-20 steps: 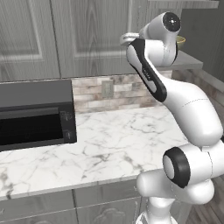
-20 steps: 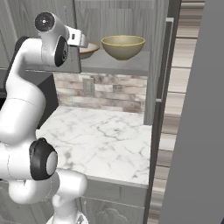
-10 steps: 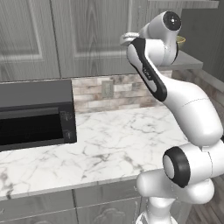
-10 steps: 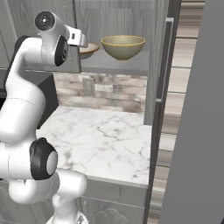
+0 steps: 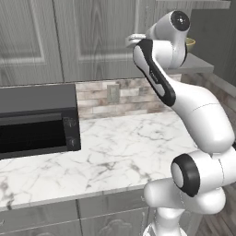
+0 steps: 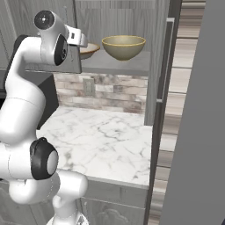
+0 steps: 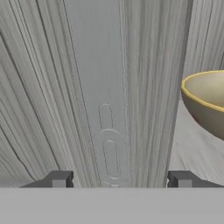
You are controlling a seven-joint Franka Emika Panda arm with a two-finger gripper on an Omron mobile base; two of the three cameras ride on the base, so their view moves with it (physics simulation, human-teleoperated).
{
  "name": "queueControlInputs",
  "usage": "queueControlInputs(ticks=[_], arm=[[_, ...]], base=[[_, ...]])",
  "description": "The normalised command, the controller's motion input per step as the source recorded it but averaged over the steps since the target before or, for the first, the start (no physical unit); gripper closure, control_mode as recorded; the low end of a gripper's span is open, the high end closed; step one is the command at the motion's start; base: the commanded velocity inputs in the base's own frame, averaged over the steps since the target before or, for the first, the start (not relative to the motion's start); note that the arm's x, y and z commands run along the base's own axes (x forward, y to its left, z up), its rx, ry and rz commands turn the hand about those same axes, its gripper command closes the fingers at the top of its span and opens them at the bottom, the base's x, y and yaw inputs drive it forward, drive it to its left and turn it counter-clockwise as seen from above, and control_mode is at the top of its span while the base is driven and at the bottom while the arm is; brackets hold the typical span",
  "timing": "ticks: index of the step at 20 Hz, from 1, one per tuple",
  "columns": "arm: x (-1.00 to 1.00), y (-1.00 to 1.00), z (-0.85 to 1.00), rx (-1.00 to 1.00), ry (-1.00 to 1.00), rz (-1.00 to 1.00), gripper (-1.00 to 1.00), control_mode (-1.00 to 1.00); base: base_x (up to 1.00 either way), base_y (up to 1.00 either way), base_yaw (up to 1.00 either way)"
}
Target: Move the bowls from the cabinet to the plates on the dining table.
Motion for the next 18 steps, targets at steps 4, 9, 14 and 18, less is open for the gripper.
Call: queueControlInputs(ticks=[4, 9, 14, 18], arm=[[0.12, 0.1, 0.0, 0.0, 0.02, -0.01, 1.0, -1.0], [0.13, 0.11, 0.0, 0.0, 0.01, -0.03, 1.0, -1.0], [0.01, 0.04, 0.0, 0.0, -0.01, -0.03, 1.0, -1.0], [-0.06, 0.0, 0.0, 0.0, -0.04, 0.0, 1.0, -1.0]], base=[[0.0, 0.0, 0.0], [0.0, 0.0, 0.0], [0.0, 0.0, 0.0], [0.0, 0.0, 0.0]])
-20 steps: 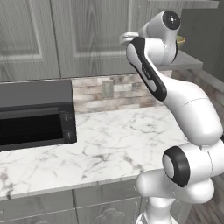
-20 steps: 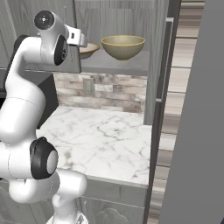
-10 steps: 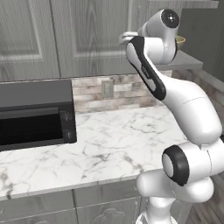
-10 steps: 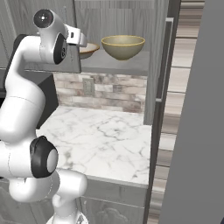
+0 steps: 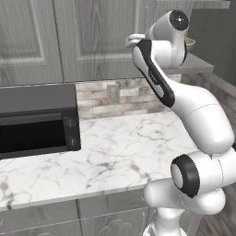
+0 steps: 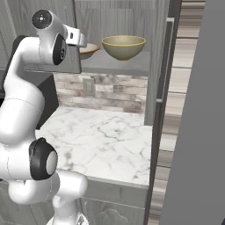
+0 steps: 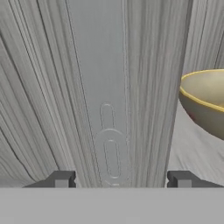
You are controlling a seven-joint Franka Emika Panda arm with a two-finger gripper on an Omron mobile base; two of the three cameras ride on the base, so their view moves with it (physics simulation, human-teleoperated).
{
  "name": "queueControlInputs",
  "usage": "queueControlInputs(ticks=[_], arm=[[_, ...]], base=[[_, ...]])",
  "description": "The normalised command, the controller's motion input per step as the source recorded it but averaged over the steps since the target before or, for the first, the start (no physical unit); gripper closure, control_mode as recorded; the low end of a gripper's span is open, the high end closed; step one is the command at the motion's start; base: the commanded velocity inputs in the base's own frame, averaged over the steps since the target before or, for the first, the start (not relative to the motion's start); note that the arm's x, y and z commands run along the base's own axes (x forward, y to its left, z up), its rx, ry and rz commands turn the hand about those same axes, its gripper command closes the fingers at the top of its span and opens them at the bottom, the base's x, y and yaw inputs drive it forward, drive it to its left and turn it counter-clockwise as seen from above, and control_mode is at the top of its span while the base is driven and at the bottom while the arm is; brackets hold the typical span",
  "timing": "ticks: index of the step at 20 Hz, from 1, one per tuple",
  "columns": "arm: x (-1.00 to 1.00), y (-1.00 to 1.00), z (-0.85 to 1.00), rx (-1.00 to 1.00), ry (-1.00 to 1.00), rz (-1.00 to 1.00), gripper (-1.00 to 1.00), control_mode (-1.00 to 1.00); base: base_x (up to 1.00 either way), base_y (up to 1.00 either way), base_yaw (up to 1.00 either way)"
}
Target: Move the bowls from the cabinet to the plates on the dining table.
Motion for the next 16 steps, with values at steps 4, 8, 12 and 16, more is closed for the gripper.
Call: queueControlInputs(ticks=[4, 8, 12, 16], arm=[[-0.31, 0.0, 0.0, 0.0, -0.01, 0.01, 1.0, -1.0], [-0.39, 0.0, 0.0, 0.0, 0.0, 0.0, 1.0, -1.0], [-0.26, 0.03, 0.0, 0.0, 0.0, 0.0, 1.0, -1.0], [-0.24, 0.13, 0.0, 0.0, 0.0, 0.0, 1.0, -1.0]], base=[[0.0, 0.0, 0.0], [0.0, 0.0, 0.0], [0.0, 0.0, 0.0], [0.0, 0.0, 0.0]])
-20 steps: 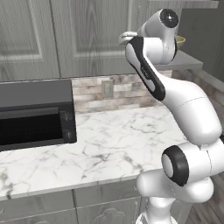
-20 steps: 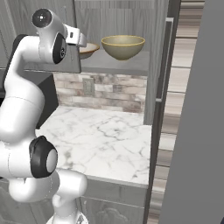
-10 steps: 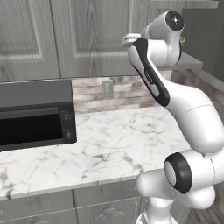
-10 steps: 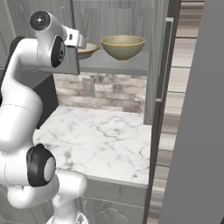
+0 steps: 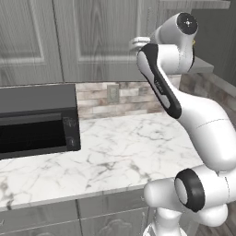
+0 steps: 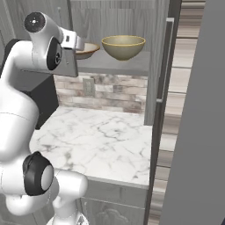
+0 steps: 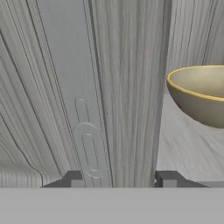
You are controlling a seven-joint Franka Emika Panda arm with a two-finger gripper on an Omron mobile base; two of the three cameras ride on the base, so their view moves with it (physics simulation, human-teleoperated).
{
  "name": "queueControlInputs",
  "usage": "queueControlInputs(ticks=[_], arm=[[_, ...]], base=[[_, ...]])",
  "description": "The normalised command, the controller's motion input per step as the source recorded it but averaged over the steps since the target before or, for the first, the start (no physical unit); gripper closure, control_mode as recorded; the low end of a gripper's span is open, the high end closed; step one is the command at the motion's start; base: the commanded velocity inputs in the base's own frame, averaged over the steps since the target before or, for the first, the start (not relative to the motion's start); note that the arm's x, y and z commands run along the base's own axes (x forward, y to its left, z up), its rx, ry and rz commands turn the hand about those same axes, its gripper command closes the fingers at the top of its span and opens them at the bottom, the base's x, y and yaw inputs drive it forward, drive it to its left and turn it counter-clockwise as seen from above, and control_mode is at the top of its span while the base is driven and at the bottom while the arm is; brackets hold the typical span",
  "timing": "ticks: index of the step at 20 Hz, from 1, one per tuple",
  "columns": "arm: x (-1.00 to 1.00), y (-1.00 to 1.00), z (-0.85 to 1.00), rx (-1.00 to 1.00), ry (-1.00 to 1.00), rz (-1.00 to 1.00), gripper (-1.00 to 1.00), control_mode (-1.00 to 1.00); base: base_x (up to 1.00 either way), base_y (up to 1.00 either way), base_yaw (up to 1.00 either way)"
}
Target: Move the bowls from the cabinet to the plates on the dining table.
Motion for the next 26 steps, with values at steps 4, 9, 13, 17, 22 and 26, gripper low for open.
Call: queueControlInputs(ticks=[4, 9, 13, 17, 22, 26], arm=[[-0.32, 0.22, 0.0, 0.0, 0.0, 0.0, 1.0, -1.0], [-0.35, 0.36, 0.0, 0.0, 0.0, -0.04, 1.0, -1.0], [-0.18, 0.49, 0.0, 0.0, 0.02, -0.11, 1.0, -1.0], [-0.01, 0.54, -0.01, 0.0, 0.06, -0.17, 1.0, -1.0], [-0.08, 0.54, 0.0, 0.0, 0.04, -0.19, 1.0, -1.0], [-0.13, 0.62, 0.0, -0.02, 0.03, -0.16, 1.0, -1.0]], base=[[0.0, 0.0, 0.0], [0.0, 0.0, 0.0], [0.0, 0.0, 0.0], [0.0, 0.0, 0.0], [0.0, 0.0, 0.0], [0.0, 0.0, 0.0]])
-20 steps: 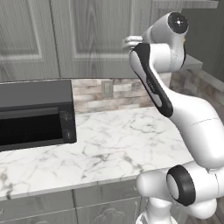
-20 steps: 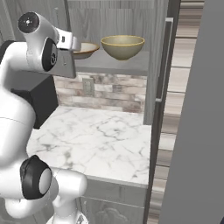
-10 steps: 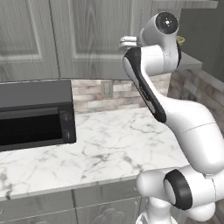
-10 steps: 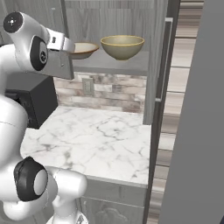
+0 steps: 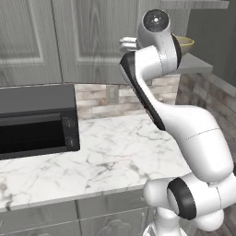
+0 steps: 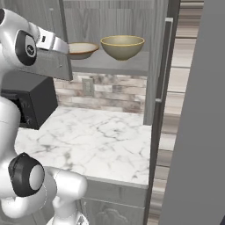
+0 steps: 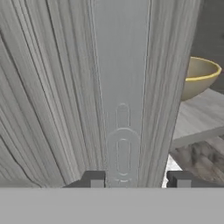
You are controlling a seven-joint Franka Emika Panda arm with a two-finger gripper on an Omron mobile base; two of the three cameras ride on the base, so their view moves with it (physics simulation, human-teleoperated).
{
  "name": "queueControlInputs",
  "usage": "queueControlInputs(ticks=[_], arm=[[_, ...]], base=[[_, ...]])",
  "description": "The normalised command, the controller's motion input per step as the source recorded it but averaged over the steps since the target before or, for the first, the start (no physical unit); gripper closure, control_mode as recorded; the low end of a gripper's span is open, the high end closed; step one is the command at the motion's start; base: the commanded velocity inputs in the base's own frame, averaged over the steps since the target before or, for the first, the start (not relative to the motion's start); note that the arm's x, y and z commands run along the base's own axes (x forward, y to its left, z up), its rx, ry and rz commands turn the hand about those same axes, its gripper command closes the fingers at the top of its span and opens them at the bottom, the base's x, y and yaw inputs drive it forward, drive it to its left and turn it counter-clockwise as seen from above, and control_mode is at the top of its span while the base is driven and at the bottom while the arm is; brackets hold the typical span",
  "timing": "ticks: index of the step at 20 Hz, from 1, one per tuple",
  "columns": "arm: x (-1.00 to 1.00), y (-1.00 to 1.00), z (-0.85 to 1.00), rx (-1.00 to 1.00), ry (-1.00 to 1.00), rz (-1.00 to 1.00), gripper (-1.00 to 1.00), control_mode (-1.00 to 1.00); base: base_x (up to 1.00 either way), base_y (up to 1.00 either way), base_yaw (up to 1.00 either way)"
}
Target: Move the bowls from the cabinet to the plates on the dining table.
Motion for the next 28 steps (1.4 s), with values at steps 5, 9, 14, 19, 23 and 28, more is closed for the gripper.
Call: queueControlInputs(ticks=[5, 9, 14, 19, 23, 28], arm=[[-0.22, 0.6, 0.0, -0.02, 0.01, -0.15, 1.0, -1.0], [-0.27, 0.54, 0.0, -0.01, 0.0, -0.13, 1.0, -1.0], [-0.31, 0.52, 0.0, -0.01, 0.0, -0.12, 1.0, -1.0], [-0.35, 0.55, 0.0, -0.01, 0.0, -0.12, 1.0, -1.0], [-0.36, 0.56, 0.0, -0.02, 0.0, -0.11, 1.0, -1.0], [-0.35, 0.61, 0.0, -0.02, 0.0, -0.1, 1.0, -1.0]], base=[[0.0, 0.0, 0.0], [0.0, 0.0, 0.0], [0.0, 0.0, 0.0], [0.0, 0.0, 0.0], [0.0, 0.0, 0.0], [0.0, 0.0, 0.0]])
